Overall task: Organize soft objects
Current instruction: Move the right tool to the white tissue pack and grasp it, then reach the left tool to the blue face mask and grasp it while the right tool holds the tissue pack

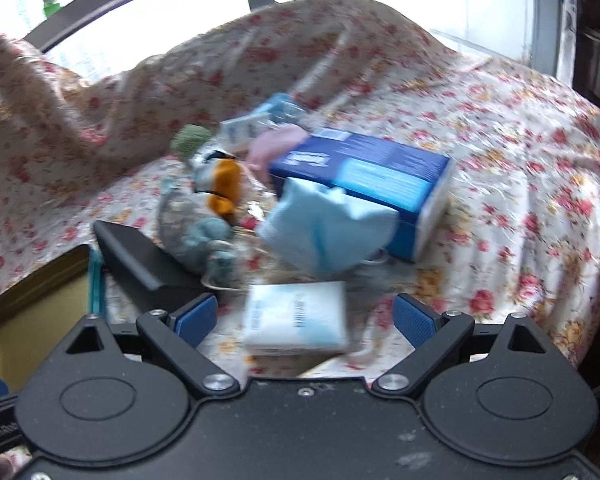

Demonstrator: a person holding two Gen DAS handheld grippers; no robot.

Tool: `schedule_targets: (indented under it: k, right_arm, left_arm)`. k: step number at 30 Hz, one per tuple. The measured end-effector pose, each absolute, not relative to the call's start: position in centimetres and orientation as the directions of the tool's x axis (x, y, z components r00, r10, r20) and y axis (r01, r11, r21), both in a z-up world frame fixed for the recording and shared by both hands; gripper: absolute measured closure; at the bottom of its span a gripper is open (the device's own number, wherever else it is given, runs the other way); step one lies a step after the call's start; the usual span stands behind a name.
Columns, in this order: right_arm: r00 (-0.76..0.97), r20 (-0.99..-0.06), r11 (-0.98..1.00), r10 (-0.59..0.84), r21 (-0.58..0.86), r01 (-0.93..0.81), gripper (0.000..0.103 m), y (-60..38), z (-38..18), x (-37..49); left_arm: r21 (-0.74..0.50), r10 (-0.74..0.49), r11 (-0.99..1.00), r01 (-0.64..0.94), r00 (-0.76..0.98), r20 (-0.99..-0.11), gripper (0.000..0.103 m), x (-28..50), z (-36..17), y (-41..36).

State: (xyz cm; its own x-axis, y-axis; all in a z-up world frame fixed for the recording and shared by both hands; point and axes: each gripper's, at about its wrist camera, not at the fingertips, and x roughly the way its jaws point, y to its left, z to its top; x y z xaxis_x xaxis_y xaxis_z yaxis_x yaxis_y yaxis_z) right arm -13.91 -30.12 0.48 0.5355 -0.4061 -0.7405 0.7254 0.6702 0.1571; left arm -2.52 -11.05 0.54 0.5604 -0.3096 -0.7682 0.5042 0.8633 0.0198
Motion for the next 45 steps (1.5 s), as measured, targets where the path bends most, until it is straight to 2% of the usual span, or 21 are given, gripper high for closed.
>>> schedule_targets:
  k: [6, 16, 29, 30, 32, 35, 42, 45]
  right_arm:
    - [0.505, -0.774, 0.663, -0.381, 0.152, 0.733, 0.005, -31.3, -1.5, -14.0]
    - [0.468, -0.808, 0.686, -0.357, 0.113, 0.719, 0.003, -31.3, -3.7, -11.8]
    - [0.468, -0.817, 0.715, -0.337, 0.101, 0.692, 0.003, -31.3, -5.1, -10.1]
    - [0.468, -0.818, 0.716, -0.336, 0.101, 0.691, 0.004, -31.3, -5.1, -10.1]
    - [0.463, -0.821, 0.717, -0.334, 0.098, 0.691, 0.016, -31.4, -5.2, -10.0]
    - [0.463, -0.818, 0.712, -0.341, 0.096, 0.695, 0.026, -31.5, -5.2, -10.4]
    - [0.517, -0.794, 0.682, -0.320, 0.186, 0.708, 0.028, -32.9, -4.2, -11.9]
    - [0.518, -0.777, 0.684, -0.358, 0.160, 0.712, 0.028, -33.0, -3.6, -12.5]
  left_arm:
    - [0.048, -0.325, 0.833, 0.551, 0.557, -0.765, 0.011, -2.9, 0.1, -13.4]
    - [0.021, -0.335, 0.830, 0.558, 0.528, -0.780, 0.011, -1.4, 0.0, -14.5]
    - [0.052, -0.402, 0.775, 0.630, 0.555, -0.729, 0.008, 0.0, 2.3, -18.2]
    - [0.064, -0.407, 0.761, 0.646, 0.553, -0.727, 0.008, 0.1, 2.3, -18.8]
    - [0.076, -0.421, 0.735, 0.674, 0.542, -0.728, 0.008, 0.2, 2.5, -20.1]
    - [0.083, -0.432, 0.708, 0.701, 0.524, -0.734, 0.008, 0.4, 2.6, -21.6]
    - [0.091, -0.493, 0.626, 0.774, 0.484, -0.723, 0.007, -1.3, 3.2, -24.9]
    - [0.069, -0.522, 0.591, 0.803, 0.447, -0.727, 0.005, -2.0, 3.5, -26.3]
